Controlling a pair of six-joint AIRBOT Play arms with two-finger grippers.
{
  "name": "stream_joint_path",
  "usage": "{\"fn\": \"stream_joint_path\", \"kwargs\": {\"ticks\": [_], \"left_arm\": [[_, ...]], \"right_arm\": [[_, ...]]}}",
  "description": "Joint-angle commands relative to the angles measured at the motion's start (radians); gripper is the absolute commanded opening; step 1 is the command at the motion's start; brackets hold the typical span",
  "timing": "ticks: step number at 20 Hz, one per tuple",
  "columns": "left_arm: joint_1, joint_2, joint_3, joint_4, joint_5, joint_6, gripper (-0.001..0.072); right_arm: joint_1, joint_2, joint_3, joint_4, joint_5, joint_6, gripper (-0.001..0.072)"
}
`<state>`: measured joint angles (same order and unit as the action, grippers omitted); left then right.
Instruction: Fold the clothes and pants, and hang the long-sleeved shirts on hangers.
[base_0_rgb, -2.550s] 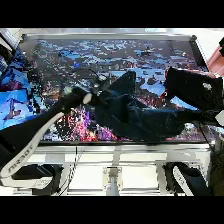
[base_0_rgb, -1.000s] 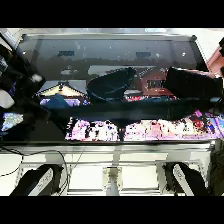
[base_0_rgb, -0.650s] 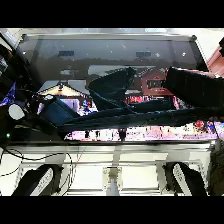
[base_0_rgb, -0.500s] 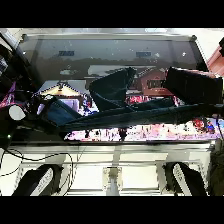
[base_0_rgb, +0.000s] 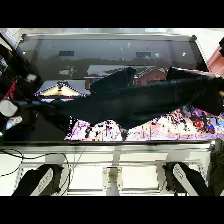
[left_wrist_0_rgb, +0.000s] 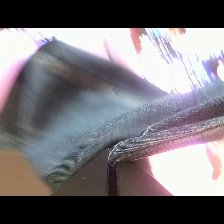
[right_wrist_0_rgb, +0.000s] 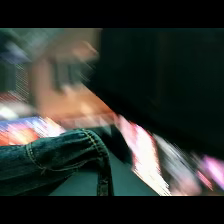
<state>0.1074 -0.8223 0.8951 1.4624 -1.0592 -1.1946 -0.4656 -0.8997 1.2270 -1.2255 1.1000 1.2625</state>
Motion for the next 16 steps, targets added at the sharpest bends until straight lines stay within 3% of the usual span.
{"fn": "stream_joint_path", "kwargs": {"ticks": [1,4,6,9,13,16], "left_arm": [[0.001,-0.127,0.279,0.286,0.016,-0.063,0.0028],[0.007,-0.354,0.746,0.307,-0.129,-0.171,0.0028],[0.006,-0.45,0.991,0.277,-0.157,-0.145,0.0028],[0.005,-0.462,1.114,0.182,-0.137,0.028,0.0029],[0.005,-0.454,1.061,0.148,-0.22,0.095,0.0029],[-0.021,-0.427,0.83,0.168,-0.266,0.123,0.0028]], "right_arm": [[0.021,-0.251,0.336,0.265,0.043,-0.017,0.0027],[0.079,-0.523,0.885,0.253,0.244,0.061,0.0027],[0.088,-0.594,1.09,0.263,0.239,0.05,0.0028],[0.052,-0.495,0.933,0.259,0.116,-0.059,0.0028],[-0.07,-0.42,0.697,0.191,0.175,-0.097,0.0028],[-0.14,-0.416,0.613,0.193,0.225,-0.097,0.0029]]}}
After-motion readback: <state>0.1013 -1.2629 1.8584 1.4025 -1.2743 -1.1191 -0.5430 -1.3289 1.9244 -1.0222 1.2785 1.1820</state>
